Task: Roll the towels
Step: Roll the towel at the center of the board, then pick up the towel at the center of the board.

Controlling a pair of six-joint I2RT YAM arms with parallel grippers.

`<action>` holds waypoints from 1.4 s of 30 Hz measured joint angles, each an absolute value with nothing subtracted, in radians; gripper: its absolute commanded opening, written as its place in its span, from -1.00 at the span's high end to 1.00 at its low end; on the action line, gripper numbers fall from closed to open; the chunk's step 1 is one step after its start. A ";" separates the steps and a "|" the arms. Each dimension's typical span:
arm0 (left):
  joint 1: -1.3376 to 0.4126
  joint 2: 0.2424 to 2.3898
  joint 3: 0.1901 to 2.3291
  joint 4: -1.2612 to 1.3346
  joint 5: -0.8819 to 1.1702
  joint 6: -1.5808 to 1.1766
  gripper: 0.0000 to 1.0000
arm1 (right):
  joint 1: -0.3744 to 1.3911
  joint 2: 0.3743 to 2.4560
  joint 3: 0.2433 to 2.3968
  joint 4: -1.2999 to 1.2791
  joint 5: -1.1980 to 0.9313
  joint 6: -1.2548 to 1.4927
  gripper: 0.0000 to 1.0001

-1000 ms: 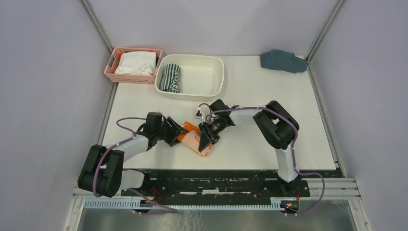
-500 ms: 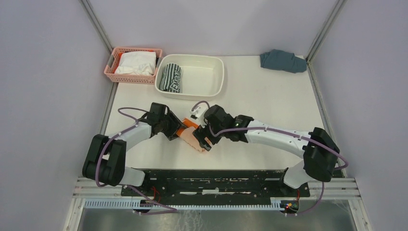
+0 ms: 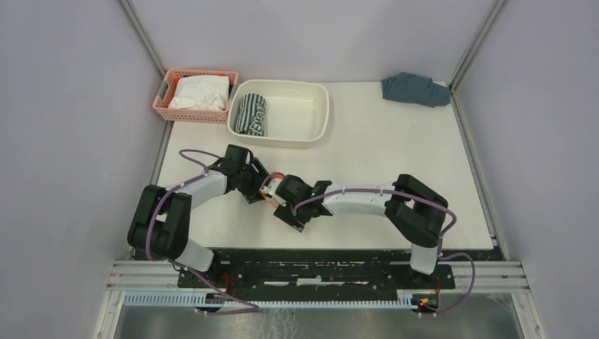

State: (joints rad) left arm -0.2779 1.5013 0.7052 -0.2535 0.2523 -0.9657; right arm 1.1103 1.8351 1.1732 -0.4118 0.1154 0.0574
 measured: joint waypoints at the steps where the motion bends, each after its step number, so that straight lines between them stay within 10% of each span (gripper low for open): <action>1: -0.279 1.505 0.709 -0.255 0.252 -0.959 -0.51 | 1.108 1.850 1.174 -0.412 0.111 0.057 -0.36; 10: -0.281 1.483 0.701 -0.220 0.238 -0.949 -0.64 | 0.991 1.864 1.181 -0.391 -0.126 0.120 0.13; 42: -0.344 1.228 0.358 0.145 0.263 -1.227 -0.65 | 0.890 1.946 1.072 0.019 -0.505 0.595 0.42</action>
State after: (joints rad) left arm -0.3435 1.2278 0.3580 0.1452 0.2630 -1.2274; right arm 0.8898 1.9461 1.0718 0.0189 -0.5049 0.5953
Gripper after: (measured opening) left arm 0.835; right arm 0.449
